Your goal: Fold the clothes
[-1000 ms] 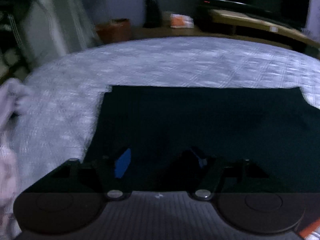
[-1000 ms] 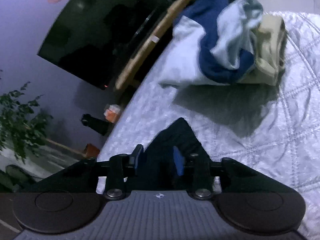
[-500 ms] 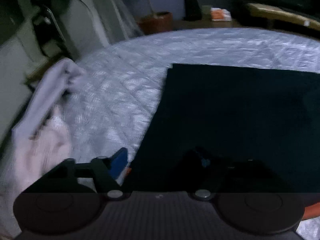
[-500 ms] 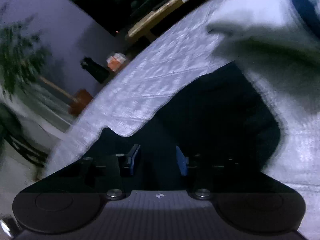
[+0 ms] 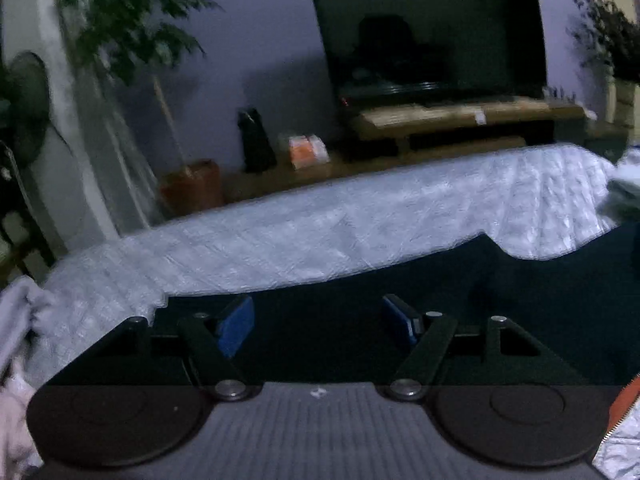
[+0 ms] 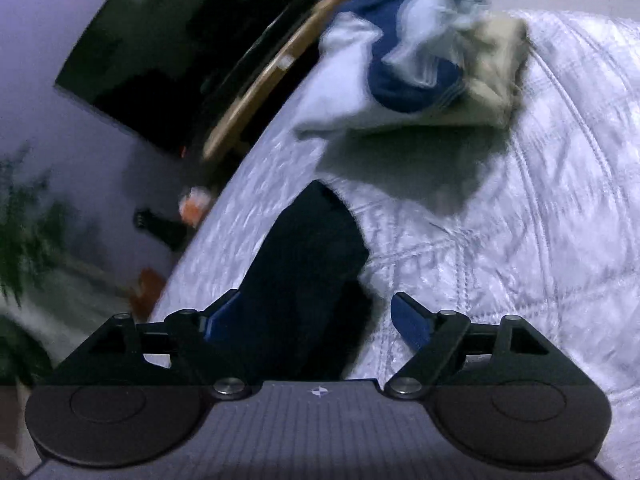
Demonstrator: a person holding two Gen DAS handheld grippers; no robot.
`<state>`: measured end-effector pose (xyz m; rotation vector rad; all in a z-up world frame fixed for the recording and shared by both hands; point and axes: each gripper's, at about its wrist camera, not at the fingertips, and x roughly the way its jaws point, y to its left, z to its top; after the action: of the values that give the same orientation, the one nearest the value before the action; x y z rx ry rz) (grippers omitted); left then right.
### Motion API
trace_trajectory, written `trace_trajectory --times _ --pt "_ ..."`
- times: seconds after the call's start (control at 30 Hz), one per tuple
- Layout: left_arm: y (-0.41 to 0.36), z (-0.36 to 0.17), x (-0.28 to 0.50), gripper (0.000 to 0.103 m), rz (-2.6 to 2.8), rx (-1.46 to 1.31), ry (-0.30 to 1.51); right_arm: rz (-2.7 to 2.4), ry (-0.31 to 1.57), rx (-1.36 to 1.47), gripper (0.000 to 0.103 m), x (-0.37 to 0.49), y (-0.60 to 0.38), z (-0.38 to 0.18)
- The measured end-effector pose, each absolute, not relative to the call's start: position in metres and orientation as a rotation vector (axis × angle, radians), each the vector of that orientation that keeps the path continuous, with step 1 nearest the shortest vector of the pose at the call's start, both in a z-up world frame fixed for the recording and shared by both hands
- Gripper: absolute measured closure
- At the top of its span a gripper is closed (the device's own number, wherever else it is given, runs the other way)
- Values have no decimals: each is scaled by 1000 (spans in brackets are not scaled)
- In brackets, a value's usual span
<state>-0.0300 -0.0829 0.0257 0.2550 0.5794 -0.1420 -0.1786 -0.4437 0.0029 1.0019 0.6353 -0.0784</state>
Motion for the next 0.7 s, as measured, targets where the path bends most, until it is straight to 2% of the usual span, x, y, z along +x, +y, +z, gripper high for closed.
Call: trace_trajectory --times 0.1,0.27,0.37,0.43,0.5,0.53,0.7 --pt "-91 13 -21 37 -194 261 670 -85 545 1096 15 -178 -446 -16" --pt "-94 3 -15 37 -209 334 722 -10 569 986 14 -149 -433 -16" --pt "-98 -1 -18 33 -217 386 732 -10 553 924 17 -143 -430 -15" --pt "-102 -4 -20 32 -221 421 738 -14 554 901 23 -141 -431 -14" --pt "-101 -4 -19 32 -226 412 744 -39 576 881 56 -141 -435 -16" --pt "-101 -4 -20 32 -231 413 743 -55 590 875 65 -144 -438 -17" --pt "-99 -4 -22 32 -242 420 731 -12 589 908 75 -147 -444 -17"
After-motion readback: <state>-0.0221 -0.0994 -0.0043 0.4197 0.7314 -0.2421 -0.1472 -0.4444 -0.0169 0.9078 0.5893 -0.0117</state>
